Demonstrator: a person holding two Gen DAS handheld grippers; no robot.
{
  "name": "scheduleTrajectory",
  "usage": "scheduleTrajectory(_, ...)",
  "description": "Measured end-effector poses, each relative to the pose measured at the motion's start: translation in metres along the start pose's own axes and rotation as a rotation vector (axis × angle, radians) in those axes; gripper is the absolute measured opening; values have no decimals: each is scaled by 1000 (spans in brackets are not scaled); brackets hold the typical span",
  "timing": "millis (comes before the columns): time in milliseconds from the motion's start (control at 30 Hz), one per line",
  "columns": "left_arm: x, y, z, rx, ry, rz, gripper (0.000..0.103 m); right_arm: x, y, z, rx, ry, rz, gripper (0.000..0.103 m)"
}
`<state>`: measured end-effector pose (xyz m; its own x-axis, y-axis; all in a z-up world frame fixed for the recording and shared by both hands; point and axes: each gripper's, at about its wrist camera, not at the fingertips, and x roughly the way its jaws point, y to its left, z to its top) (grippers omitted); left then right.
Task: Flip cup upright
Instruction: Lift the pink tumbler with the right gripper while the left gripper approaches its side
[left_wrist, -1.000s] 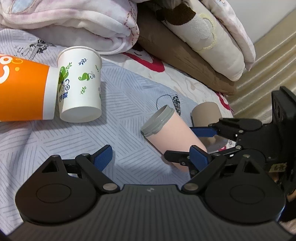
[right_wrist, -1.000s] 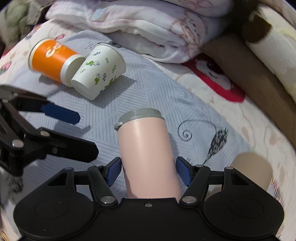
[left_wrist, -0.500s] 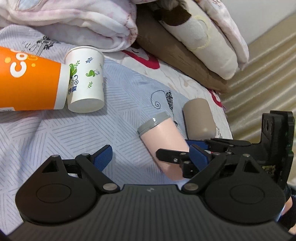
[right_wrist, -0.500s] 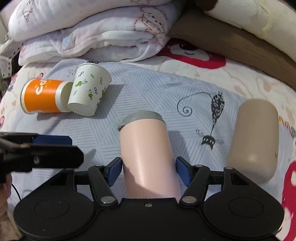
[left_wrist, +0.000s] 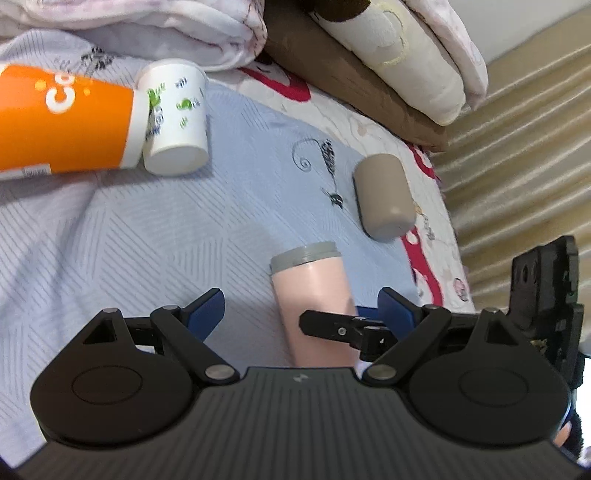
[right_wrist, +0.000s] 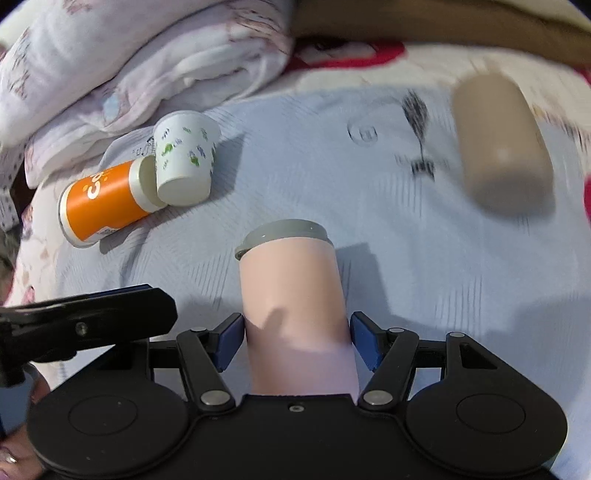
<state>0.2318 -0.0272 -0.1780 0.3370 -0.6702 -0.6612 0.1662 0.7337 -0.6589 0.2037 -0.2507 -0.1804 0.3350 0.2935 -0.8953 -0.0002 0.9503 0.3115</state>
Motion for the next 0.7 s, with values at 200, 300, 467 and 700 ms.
scheduleTrajectory(200,-7,9,-11,-63,44,-70,91,-12,1,-17,40,-13,35,66)
scheduleTrajectory(300,-5,17,-16,-96,75,-95,91,-14,1,-22,51,1,57,65)
scheduleTrajectory(467,8,22,-20,-120,116,-103,90,-17,3,-29,50,12,84,66)
scheduleTrajectory(700,30,26,-14,-118,108,-70,90,-10,9,-24,-23,28,112,66)
